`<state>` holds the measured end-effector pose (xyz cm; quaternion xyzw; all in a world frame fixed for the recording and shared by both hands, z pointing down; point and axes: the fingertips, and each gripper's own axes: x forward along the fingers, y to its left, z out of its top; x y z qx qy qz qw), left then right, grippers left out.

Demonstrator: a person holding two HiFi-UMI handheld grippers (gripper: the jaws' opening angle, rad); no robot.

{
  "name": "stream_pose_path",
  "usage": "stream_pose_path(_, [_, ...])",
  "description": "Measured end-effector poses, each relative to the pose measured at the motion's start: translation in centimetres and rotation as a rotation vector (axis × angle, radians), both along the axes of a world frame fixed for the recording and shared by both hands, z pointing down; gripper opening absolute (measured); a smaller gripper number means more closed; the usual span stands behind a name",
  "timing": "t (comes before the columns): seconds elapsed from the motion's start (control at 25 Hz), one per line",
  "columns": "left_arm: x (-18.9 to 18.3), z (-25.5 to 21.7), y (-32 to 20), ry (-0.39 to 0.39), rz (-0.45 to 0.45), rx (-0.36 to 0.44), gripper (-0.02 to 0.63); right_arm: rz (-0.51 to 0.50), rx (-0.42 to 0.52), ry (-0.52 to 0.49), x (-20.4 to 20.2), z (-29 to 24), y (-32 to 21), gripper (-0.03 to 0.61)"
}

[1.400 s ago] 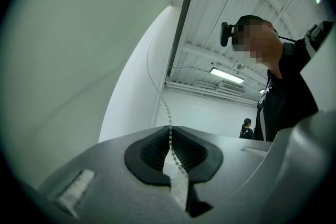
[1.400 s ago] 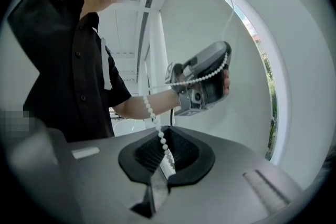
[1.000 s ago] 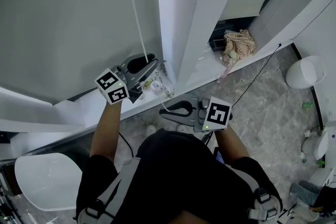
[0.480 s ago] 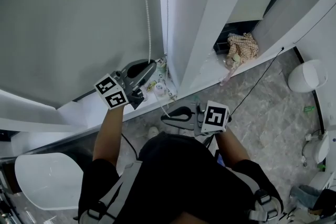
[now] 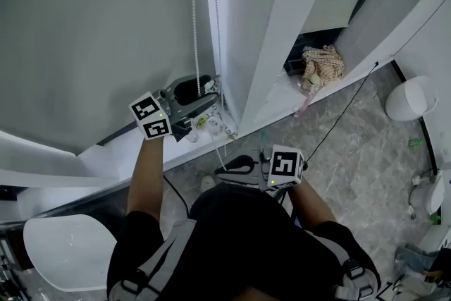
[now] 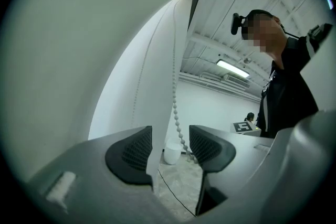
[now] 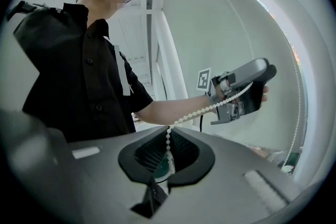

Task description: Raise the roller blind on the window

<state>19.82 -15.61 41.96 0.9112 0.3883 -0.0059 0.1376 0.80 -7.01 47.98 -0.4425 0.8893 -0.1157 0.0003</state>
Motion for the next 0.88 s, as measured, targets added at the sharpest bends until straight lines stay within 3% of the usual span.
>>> stream_pose_path(0.24, [-4.7, 1.8, 0.2, -0.122, 0.313, -0.102, 0.229, 0.092, -0.034, -0.023, 2.3, 1.0, 1.6, 0.003])
stream_pose_path(0.32, [-5.8, 3.0, -0.5, -0.164, 0.347, -0.1, 0.229, 0.125, -0.054, -0.03, 3.2, 1.7, 2.5, 0.003])
stream_pose_path(0.4, [-5.0, 4.3, -2.2, -0.187, 0.258, -0.074, 0.229, 0.142, -0.068, -0.034, 3.8, 2.1, 3.1, 0.003])
stream_pose_path(0.6, [1.6, 6.1, -7.0, -0.126, -0.141, -0.008, 0.228, 0.141, -0.098, -0.025, 3.5, 2.8, 3.8, 0.003])
stream_pose_path(0.88, [6.6, 5.3, -5.1, -0.106, -0.262, 0.057, 0.229, 0.139, -0.096, -0.018, 2.2, 2.8, 4.9, 0.003])
